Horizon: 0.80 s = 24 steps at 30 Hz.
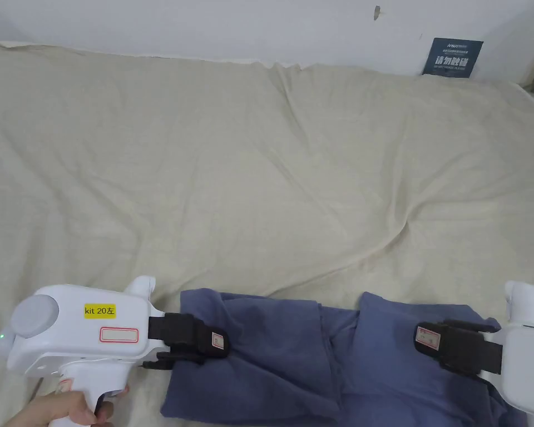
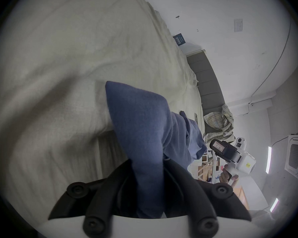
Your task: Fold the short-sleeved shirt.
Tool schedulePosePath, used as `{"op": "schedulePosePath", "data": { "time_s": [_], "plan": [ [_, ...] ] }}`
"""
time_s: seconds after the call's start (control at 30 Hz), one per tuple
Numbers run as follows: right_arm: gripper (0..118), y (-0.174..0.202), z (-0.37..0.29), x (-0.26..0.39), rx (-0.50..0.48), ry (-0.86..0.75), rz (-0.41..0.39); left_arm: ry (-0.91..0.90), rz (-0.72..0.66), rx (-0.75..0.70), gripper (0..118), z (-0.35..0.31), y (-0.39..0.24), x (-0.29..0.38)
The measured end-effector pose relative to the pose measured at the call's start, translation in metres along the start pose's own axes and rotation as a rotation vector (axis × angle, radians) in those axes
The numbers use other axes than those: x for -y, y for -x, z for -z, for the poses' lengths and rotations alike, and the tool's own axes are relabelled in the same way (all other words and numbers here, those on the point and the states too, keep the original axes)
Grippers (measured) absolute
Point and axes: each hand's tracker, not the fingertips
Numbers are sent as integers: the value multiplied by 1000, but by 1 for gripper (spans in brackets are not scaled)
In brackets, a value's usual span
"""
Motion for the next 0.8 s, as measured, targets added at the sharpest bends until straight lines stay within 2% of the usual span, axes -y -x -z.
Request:
{"op": "schedulePosePath", "data": {
  "time_s": [0.17, 0.5, 0.63, 0.73, 0.8],
  "plan": [
    [0, -3, -3, 4, -9, -6, 12, -36, 54, -44, 13, -32, -3, -3],
    [0, -9, 2, 9, -17, -10, 29, -189, -9, -225, 13, -118, -1, 9],
    [0, -14, 3, 10, -28, -15, 35, -215, -45, -272, 13, -113, -27, 7],
    [0, -17, -2, 11, -42, -20, 41, -199, 33, -331, 13, -95, -65, 4],
    [0, -21, -5, 13, -44, -29, 43, -194, 90, -315, 13, -84, -94, 3]
  ]
}}
